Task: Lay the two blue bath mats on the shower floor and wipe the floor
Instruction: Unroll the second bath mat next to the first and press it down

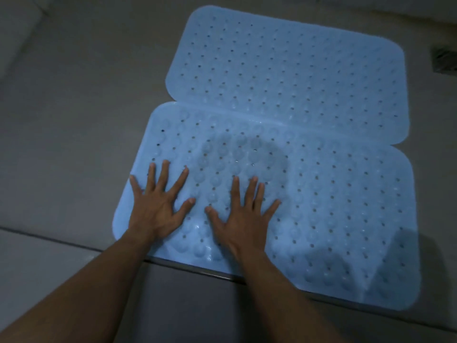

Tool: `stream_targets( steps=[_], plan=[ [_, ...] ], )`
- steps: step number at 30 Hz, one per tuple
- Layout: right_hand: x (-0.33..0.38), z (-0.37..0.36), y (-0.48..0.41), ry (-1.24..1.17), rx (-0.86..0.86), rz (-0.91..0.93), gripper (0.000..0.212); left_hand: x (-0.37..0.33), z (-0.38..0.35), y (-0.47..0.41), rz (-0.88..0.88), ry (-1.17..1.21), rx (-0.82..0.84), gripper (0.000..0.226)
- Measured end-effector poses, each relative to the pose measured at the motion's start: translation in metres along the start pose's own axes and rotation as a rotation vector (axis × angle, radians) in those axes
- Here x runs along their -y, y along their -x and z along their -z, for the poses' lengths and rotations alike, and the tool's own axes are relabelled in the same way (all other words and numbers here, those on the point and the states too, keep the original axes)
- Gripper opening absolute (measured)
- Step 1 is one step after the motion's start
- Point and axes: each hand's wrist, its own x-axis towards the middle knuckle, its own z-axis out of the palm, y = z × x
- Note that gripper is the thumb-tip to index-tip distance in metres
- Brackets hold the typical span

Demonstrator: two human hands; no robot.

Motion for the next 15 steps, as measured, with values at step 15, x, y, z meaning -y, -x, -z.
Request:
stream_targets(
  steps=[15],
  plan=[
    [0.0074,-0.0081,0.0074,0.055,-0.041,-0.059,0.09,0.0009,-0.0066,0.0098,-0.014,0.027,-0.101,0.086]
  ],
)
